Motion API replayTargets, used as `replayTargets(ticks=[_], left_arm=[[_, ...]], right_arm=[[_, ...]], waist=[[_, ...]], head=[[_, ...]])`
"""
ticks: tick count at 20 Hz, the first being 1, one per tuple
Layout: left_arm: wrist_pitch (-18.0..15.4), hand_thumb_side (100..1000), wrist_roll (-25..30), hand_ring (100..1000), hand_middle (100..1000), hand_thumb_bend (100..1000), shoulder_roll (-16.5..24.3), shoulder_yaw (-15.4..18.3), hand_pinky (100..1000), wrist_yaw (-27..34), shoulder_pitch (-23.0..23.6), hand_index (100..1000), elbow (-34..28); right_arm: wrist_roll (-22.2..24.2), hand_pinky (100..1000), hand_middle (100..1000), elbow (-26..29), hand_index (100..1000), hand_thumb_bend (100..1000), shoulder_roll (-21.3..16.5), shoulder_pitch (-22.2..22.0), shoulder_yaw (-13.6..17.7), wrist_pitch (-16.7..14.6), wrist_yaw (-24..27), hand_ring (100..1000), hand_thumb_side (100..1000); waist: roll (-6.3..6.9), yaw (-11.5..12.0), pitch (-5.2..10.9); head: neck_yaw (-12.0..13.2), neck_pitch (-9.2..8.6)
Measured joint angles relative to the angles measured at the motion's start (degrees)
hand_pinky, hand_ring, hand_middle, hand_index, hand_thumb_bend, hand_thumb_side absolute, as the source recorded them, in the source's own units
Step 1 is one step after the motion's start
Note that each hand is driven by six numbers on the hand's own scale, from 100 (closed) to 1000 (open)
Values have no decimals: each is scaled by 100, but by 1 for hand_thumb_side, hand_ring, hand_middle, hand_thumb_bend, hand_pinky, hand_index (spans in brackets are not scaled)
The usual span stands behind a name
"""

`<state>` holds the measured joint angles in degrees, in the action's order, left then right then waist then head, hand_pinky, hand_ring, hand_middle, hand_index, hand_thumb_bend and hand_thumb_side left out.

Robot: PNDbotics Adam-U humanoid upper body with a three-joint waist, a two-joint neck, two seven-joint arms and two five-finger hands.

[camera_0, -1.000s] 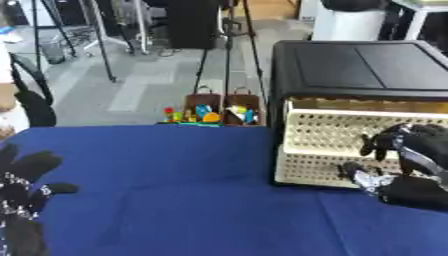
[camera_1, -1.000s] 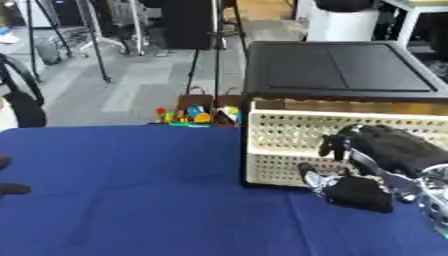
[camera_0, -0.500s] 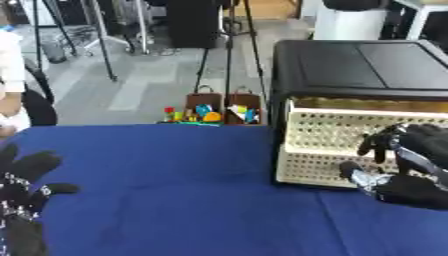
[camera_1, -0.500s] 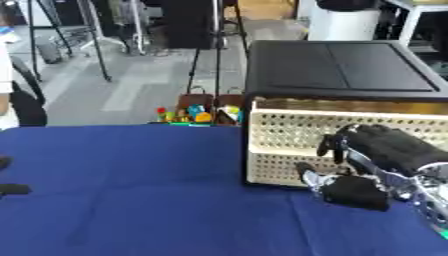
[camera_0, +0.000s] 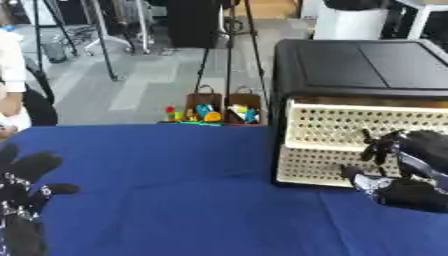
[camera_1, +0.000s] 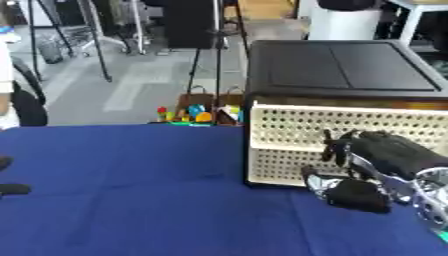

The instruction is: Pick up objects from table and place into drawer.

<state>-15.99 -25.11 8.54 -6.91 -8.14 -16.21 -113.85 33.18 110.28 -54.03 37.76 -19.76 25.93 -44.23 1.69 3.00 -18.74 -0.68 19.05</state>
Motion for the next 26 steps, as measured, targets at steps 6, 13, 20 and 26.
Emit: replayTargets(ticks=[6, 13, 20, 26], left_arm=[[-7, 950, 9, 761, 714, 361, 0, -1, 522, 0, 0, 933, 0], [-14, 951, 19, 761, 714, 358, 0, -1, 522, 2, 0, 933, 0], [-14, 951, 26, 761, 714, 358, 0, -1, 522, 3, -1, 933, 0], [-13, 952, 33, 761, 713, 358, 0, -2, 522, 4, -1, 933, 0]], right_arm=[[-17, 107, 704, -56, 789, 272, 46, 71, -2, -21, 1, 468, 954], [-20, 106, 707, -162, 789, 271, 126, 156, -38, -45, 1, 468, 954], [-43, 105, 706, -225, 790, 274, 139, 160, -38, -67, 5, 467, 956], [-62, 106, 711, -275, 789, 273, 155, 205, -38, -55, 2, 468, 958]], waist=[[-2, 38, -20], [-7, 57, -33], [-8, 58, -37], [-5, 66, -39]], head=[[-2, -21], [-8, -53], [-8, -53], [-9, -53]])
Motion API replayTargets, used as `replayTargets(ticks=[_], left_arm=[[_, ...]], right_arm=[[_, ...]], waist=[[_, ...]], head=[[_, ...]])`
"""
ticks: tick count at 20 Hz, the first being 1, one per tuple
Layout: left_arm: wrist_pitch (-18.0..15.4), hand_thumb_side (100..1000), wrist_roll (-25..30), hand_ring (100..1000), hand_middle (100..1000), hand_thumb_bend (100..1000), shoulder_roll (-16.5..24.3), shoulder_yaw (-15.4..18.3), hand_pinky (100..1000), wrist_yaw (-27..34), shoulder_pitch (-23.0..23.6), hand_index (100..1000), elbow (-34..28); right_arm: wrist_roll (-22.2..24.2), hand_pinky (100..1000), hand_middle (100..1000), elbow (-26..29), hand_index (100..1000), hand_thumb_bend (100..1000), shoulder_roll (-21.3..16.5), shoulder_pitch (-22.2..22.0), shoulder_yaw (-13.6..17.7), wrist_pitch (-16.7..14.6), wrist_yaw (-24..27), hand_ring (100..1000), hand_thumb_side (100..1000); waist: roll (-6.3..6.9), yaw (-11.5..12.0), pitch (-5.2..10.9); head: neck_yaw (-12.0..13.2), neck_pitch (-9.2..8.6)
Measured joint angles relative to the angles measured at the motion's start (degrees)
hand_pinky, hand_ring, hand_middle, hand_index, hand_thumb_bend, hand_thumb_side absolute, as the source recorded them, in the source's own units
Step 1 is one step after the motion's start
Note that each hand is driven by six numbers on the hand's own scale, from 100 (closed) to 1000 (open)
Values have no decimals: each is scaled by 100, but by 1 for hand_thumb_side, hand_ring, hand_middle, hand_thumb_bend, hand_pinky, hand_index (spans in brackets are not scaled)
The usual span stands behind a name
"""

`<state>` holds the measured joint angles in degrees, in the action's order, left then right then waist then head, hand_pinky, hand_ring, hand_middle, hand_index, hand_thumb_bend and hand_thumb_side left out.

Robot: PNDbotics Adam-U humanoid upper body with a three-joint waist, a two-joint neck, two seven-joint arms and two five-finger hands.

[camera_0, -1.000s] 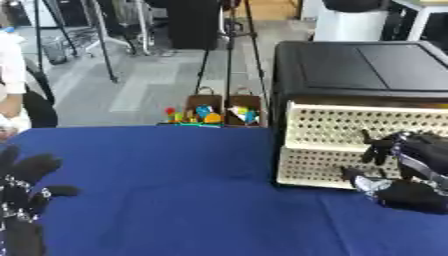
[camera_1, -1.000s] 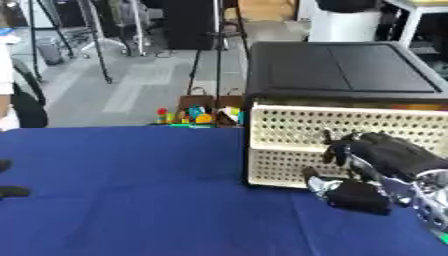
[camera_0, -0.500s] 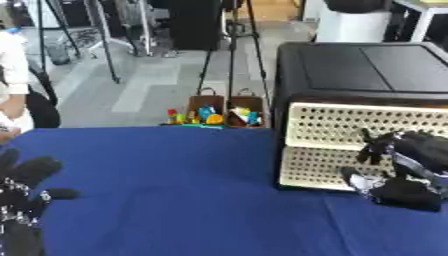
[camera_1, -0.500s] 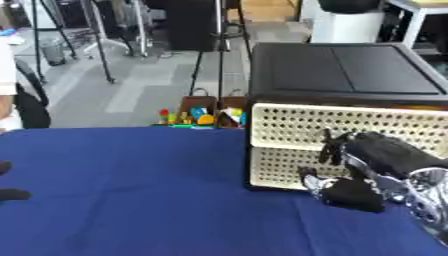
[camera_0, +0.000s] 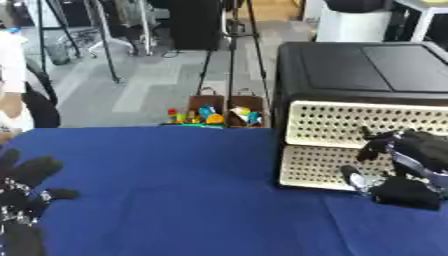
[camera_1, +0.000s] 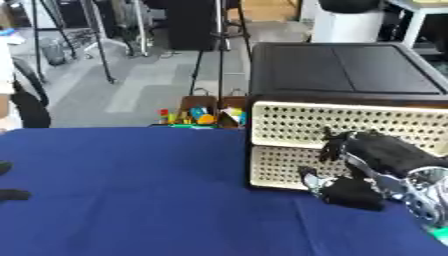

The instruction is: Pick up objects from table and place into drawer.

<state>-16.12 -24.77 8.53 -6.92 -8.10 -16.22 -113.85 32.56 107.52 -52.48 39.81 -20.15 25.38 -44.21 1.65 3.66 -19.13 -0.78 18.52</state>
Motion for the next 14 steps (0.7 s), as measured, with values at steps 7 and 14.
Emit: replayTargets(ticks=[7, 14], left_arm=[[0, 952, 2, 761, 714, 357, 0, 0, 522, 0, 0, 933, 0], [1, 951, 4, 761, 714, 359, 0, 0, 522, 0, -3, 933, 0]], right_arm=[[-76, 106, 711, -200, 789, 271, 27, 0, 10, 25, -32, 467, 957], [-109, 107, 717, -305, 789, 267, 34, 15, 10, 10, -50, 468, 957]], waist=[[8, -1, -10], [16, 9, -10]], head=[[0, -2], [-1, -2]])
